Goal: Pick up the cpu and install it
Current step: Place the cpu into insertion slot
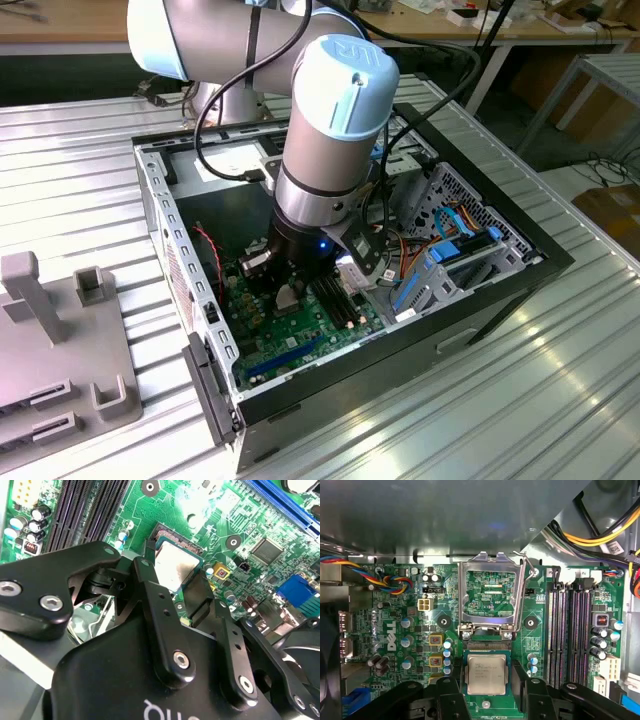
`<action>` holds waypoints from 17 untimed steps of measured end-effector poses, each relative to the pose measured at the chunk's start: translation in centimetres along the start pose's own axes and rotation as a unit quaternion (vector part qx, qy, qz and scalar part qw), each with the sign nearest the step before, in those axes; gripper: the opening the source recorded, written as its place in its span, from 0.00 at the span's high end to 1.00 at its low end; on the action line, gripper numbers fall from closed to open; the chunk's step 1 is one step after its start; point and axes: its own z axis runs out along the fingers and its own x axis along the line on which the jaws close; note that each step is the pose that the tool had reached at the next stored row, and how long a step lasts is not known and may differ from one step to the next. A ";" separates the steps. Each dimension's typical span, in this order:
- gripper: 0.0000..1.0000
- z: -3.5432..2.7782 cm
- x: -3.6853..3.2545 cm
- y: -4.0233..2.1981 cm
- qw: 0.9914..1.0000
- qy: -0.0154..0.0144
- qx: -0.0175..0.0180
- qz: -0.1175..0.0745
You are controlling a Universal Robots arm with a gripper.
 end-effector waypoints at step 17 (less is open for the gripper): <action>0.53 0.57 -0.05 -0.12 1.000 0.000 0.000 0.002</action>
